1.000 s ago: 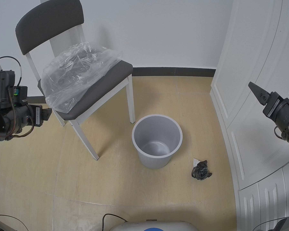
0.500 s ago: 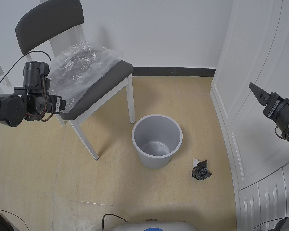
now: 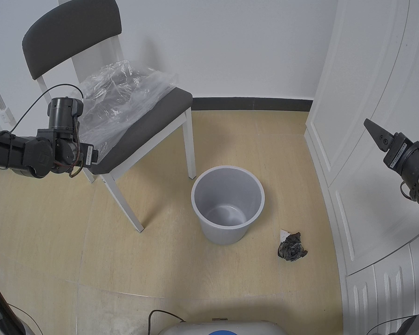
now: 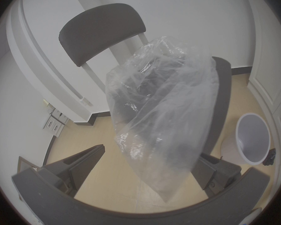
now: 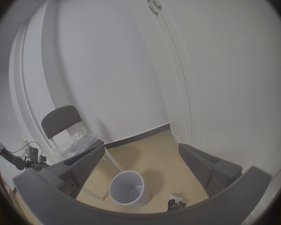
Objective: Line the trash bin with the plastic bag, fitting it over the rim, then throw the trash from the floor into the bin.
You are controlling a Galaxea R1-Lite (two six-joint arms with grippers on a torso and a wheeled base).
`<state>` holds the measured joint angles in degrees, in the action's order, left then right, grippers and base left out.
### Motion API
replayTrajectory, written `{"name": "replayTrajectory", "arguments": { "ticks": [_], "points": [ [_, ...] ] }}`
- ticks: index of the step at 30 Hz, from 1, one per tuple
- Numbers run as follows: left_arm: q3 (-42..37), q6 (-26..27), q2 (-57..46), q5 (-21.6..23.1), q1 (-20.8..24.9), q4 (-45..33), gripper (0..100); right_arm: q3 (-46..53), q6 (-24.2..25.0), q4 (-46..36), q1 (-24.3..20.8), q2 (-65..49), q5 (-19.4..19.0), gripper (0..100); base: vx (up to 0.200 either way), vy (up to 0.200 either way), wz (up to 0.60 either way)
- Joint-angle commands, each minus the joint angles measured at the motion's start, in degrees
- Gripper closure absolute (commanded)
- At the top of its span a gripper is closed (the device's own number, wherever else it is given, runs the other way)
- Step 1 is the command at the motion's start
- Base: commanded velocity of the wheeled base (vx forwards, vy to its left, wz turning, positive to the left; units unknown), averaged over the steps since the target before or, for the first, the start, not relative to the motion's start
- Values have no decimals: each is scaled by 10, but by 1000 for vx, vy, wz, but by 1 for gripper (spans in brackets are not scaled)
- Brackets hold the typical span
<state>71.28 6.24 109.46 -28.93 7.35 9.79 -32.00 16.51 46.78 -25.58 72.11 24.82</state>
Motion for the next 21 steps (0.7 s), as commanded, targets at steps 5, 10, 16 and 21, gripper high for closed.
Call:
{"name": "replayTrajectory", "arguments": {
  "ticks": [5,10,16,21],
  "points": [
    [8,-1,19,-4,-16,1,0,-1,5,0,1,-1,-1,0,0,0,0],
    [8,0,22,-1,-16,3,100,0,5,0,1,0,-1,0,0,0,0],
    [14,-2,25,-1,-16,7,100,1,6,0,1,2,-1,0,0,0,0],
    [12,-5,18,0,-16,7,100,2,9,0,1,8,-1,0,0,0,0]
  ]
}}
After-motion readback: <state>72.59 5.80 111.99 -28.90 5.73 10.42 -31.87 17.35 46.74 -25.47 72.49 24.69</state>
